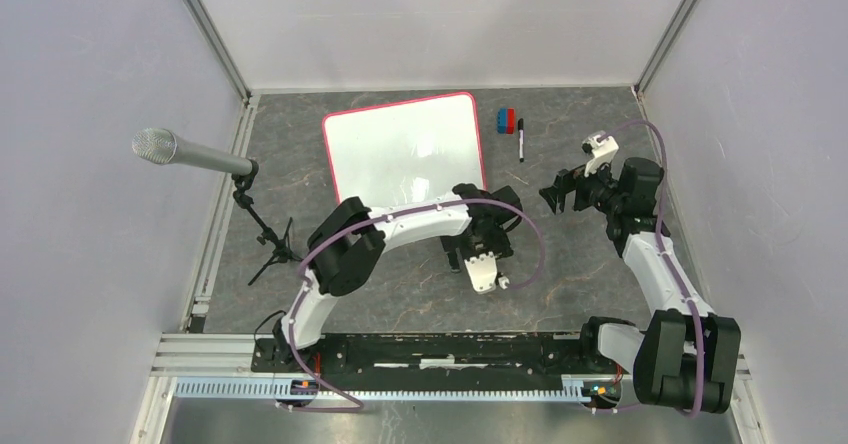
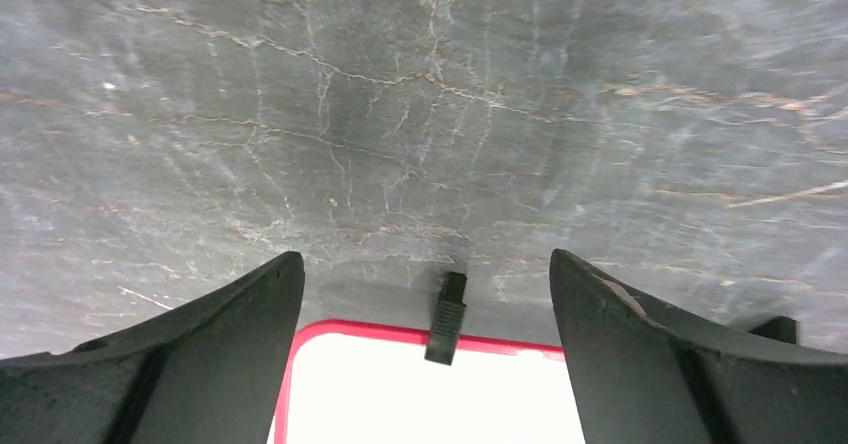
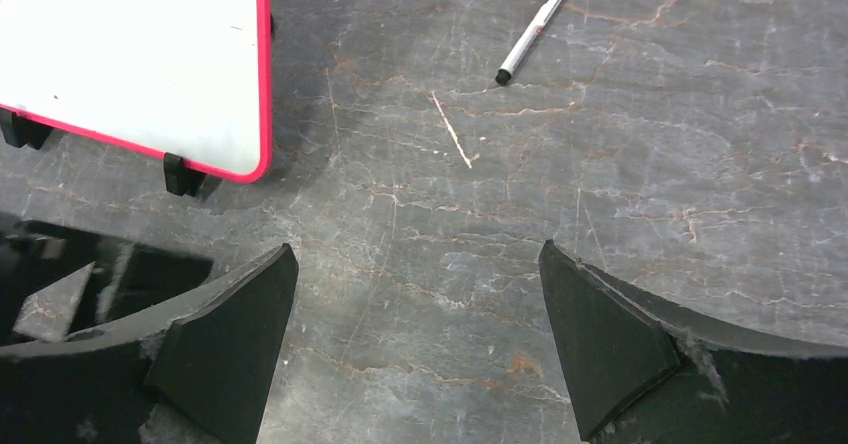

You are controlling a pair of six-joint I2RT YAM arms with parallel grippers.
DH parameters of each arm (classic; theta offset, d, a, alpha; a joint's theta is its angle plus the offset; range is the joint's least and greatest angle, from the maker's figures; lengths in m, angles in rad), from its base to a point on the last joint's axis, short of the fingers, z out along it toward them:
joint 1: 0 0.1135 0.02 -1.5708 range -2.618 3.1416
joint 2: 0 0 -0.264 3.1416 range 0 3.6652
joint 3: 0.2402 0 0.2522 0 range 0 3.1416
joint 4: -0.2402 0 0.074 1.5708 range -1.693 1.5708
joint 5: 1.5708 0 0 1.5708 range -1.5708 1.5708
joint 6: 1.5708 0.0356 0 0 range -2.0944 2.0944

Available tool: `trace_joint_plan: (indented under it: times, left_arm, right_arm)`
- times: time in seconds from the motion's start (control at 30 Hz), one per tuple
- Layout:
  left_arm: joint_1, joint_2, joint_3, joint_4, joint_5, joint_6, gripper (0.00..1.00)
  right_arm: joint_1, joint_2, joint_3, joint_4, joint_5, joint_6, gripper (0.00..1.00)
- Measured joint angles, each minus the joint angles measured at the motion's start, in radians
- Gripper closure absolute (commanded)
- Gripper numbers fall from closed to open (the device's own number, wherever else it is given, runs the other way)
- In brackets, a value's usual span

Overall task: Write a sentence on the whiteboard
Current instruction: Move the whiteboard to the center of the board.

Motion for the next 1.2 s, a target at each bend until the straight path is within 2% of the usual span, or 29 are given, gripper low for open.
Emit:
trace_joint_plan:
  times: [0.17, 0.37, 0.53, 0.73, 0.93, 1.1, 1.2]
  left_arm:
    - [-0.028, -0.092, 0.003, -0.085, 0.065, -0.151, 0.00]
    - [-0.067, -0.227, 0.047, -0.159, 0.162, -0.570, 0.00]
    - [-0.045, -0.348, 0.036, -0.151, 0.196, -0.946, 0.00]
    - [0.120, -0.446, 0.056, -0.124, 0.264, -1.331, 0.00]
    - [0.301, -0.494, 0.067, -0.065, 0.251, -1.577, 0.00]
    - [0.313, -0.513, 0.053, -0.024, 0.198, -1.706, 0.00]
    - [0.308, -0.536, 0.027, -0.004, 0.174, -1.759, 0.00]
  right_arm:
    - [0.000, -0.009, 0.000, 0.011, 0.013, 0.007, 0.03]
    - [0.029, -0.036, -0.060, 0.067, 0.082, 0.068, 0.08]
    - [0.147, -0.035, -0.092, 0.095, 0.181, 0.106, 0.11]
    - [0.378, 0.051, -0.092, 0.159, 0.301, 0.132, 0.17]
    - [0.568, 0.158, -0.091, 0.219, 0.417, 0.146, 0.21]
    - [0.695, 0.262, -0.082, 0.252, 0.512, 0.145, 0.27]
    - [0.732, 0.319, -0.064, 0.264, 0.547, 0.145, 0.32]
